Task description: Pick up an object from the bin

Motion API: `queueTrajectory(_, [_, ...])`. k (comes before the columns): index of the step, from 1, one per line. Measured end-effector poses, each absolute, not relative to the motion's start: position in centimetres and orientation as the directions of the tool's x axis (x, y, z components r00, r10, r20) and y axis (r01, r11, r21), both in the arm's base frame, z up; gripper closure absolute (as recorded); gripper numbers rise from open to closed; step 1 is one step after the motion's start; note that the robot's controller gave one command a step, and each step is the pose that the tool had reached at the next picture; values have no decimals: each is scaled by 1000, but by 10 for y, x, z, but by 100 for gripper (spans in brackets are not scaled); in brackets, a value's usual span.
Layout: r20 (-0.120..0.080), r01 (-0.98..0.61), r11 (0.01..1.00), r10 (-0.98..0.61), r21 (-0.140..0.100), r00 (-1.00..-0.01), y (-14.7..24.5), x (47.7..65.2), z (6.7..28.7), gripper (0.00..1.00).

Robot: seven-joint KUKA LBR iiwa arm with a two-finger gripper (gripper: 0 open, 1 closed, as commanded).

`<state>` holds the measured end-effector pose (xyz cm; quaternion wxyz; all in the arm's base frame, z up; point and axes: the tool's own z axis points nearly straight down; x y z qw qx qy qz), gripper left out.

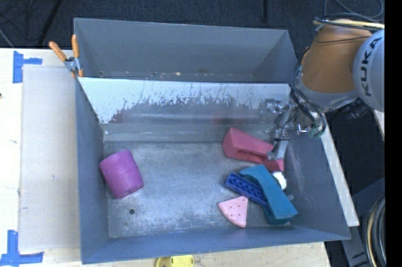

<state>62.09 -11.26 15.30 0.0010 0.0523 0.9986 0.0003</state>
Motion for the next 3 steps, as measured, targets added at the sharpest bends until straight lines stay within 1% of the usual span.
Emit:
queueTrajectory(1, [1, 108, 994, 108, 3, -994, -66, 614, 150, 0])
queueTrajectory(2, [1, 135, 991, 135, 1, -991, -86, 619, 124, 0])
queueTrajectory(3, [-2, 308, 951, 308, 2, -951, -68, 622, 74, 0])
